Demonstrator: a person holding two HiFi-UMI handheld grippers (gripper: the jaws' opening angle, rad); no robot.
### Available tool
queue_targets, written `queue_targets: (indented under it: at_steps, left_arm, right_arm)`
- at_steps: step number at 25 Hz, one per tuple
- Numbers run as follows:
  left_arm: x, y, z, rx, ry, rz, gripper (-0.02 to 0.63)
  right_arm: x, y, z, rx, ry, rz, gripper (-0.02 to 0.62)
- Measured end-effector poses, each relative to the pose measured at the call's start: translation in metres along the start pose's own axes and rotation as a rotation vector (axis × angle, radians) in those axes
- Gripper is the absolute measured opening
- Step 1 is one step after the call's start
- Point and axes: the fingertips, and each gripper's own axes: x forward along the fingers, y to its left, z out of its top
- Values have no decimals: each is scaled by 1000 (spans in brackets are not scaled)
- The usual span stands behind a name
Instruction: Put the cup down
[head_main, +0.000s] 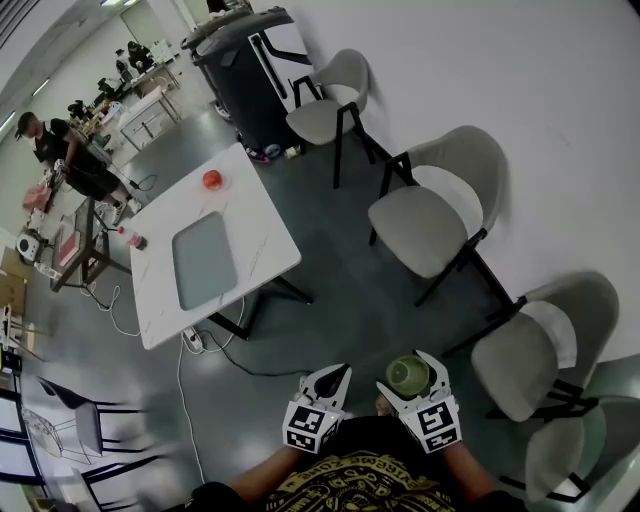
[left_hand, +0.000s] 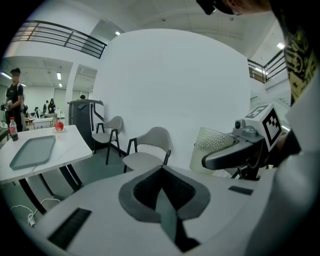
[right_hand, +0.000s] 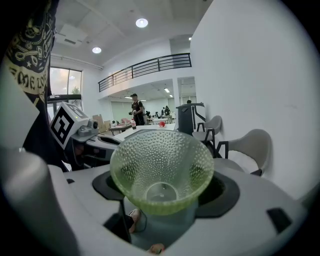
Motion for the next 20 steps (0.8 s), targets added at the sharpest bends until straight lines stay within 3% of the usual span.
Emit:
queue_targets:
  at_steps: [20]
  left_arm:
    - [-20, 26, -6, -63, -33, 90, 8]
  right_arm:
    - [20, 14, 13, -23, 7, 55, 387]
